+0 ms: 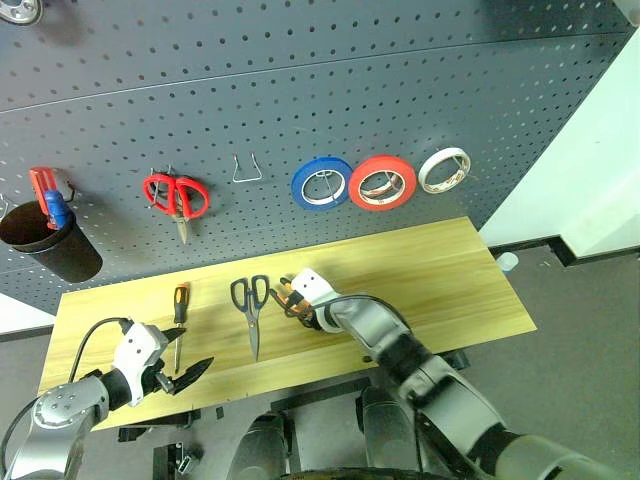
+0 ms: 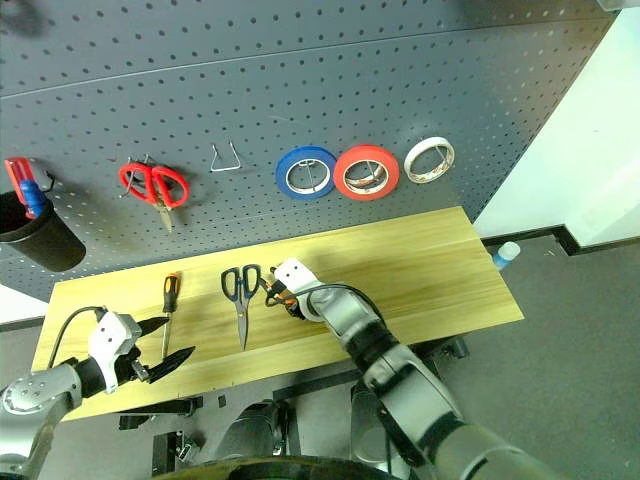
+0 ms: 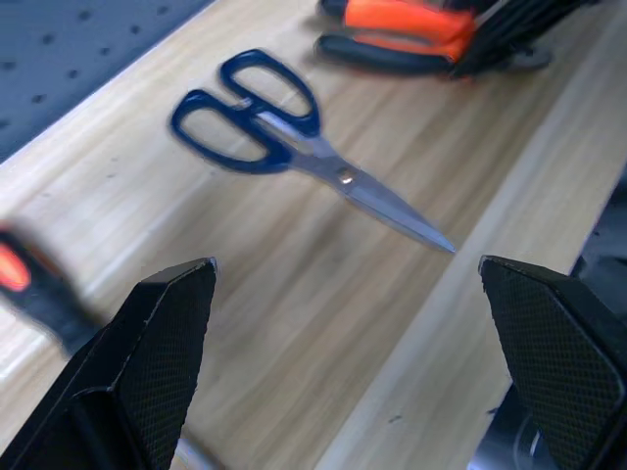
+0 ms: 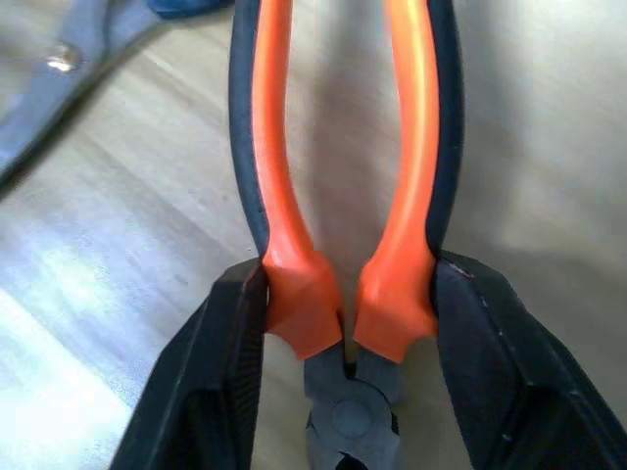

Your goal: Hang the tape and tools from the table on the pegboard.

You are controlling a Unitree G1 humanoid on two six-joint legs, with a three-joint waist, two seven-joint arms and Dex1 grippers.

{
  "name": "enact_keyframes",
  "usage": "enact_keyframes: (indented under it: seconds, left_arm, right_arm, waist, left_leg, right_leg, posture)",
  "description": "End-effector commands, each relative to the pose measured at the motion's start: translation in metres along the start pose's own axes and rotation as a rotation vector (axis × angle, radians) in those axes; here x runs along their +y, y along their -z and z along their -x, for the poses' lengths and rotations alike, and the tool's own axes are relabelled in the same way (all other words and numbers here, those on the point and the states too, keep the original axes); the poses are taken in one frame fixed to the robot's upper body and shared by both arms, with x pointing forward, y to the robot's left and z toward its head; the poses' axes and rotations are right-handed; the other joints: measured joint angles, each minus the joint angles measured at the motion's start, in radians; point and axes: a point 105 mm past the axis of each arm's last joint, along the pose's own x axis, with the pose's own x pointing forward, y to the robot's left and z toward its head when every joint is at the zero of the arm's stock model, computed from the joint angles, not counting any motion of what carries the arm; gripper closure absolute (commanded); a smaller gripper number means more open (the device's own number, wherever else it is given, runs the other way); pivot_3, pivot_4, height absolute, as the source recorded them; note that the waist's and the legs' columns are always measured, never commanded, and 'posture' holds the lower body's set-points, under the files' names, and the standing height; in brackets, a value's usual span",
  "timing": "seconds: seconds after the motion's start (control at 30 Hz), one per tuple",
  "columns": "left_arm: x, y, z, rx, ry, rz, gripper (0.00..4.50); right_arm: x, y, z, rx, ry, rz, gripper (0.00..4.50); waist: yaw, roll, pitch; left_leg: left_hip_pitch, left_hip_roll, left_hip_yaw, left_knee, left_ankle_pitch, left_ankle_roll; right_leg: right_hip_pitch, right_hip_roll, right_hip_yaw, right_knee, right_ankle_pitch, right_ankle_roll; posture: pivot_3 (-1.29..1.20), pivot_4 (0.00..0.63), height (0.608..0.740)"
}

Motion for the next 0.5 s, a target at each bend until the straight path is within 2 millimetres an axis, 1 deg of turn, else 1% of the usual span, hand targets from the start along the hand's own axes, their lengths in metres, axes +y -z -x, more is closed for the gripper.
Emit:
enact_keyframes:
  seconds: [0.03,0.1,0.17,0.23,0.3,0.37,0.47,0.5]
  left_arm:
    - [0.011,-0.009,0.01,-0.055,-0.059,0.004,0.0]
    - [0.014,-0.008,0.012,-0.059,-0.07,0.01,0.0]
    - [0.017,-0.005,0.014,-0.058,-0.079,0.013,0.0]
    - [0.021,-0.004,0.014,-0.072,-0.09,0.008,0.0]
    - [0.024,-0.009,0.014,-0.108,-0.104,0.003,0.0]
    - [0.025,-0.018,0.015,-0.175,-0.113,-0.001,0.0]
    - [0.029,-0.041,0.019,-0.311,-0.142,-0.011,0.0]
    - [0.031,-0.048,0.019,-0.346,-0.151,-0.012,0.0]
  right_arm:
    - [0.011,-0.05,0.031,-0.257,-0.086,0.205,2.4]
    - [0.013,-0.058,0.043,-0.314,-0.111,0.271,2.4]
    - [0.015,-0.071,0.054,-0.377,-0.129,0.317,2.4]
    - [0.016,-0.087,0.065,-0.452,-0.141,0.337,2.4]
    - [0.017,-0.103,0.076,-0.515,-0.158,0.361,2.4]
    - [0.017,-0.122,0.087,-0.584,-0.16,0.396,2.4]
    - [0.013,-0.163,0.11,-0.714,-0.147,0.385,2.4]
    - [0.011,-0.173,0.115,-0.746,-0.141,0.375,2.4]
  waist:
    - [-0.002,-0.001,0.0]
    - [-0.007,-0.001,0.0]
    - [-0.007,-0.001,0.0]
    - [-0.004,-0.002,-0.001]
    - [-0.002,-0.003,-0.001]
    - [0.0,-0.004,-0.002]
    - [0.002,-0.005,-0.002]
    - [0.002,-0.005,-0.002]
  left_leg:
    - [-0.001,0.0,0.0,0.0,0.0,0.0]
    - [-0.002,0.001,0.0,-0.001,0.0,0.0]
    - [-0.001,0.002,0.0,-0.001,0.0,0.0]
    - [-0.001,0.002,0.0,0.0,0.0,0.0]
    - [-0.002,0.001,0.0,0.0,0.0,0.0]
    - [-0.003,0.001,0.0,0.001,0.0,0.0]
    - [-0.003,0.001,0.0,0.001,0.001,-0.001]
    - [-0.003,0.001,-0.001,0.001,0.001,-0.002]
  right_leg:
    - [-0.001,0.0,0.0,0.0,0.0,0.0]
    - [-0.002,0.001,-0.001,0.0,0.0,0.0]
    - [-0.002,0.002,-0.001,0.001,0.0,-0.001]
    - [-0.002,0.002,-0.001,0.001,0.0,-0.001]
    - [-0.001,0.001,-0.001,0.0,0.0,-0.001]
    - [-0.001,0.001,-0.001,-0.001,0.001,-0.001]
    - [-0.002,0.001,-0.002,-0.001,0.001,-0.002]
    - [-0.002,0.001,-0.002,0.0,0.001,-0.002]
  posture:
    - [-0.11,0.154,0.738]
    - [-0.11,0.148,0.738]
    - [-0.12,0.143,0.738]
    - [-0.12,0.131,0.738]
    - [-0.12,0.125,0.738]
    - [-0.12,0.116,0.738]
    - [-0.12,0.104,0.738]
    - [-0.12,0.102,0.738]
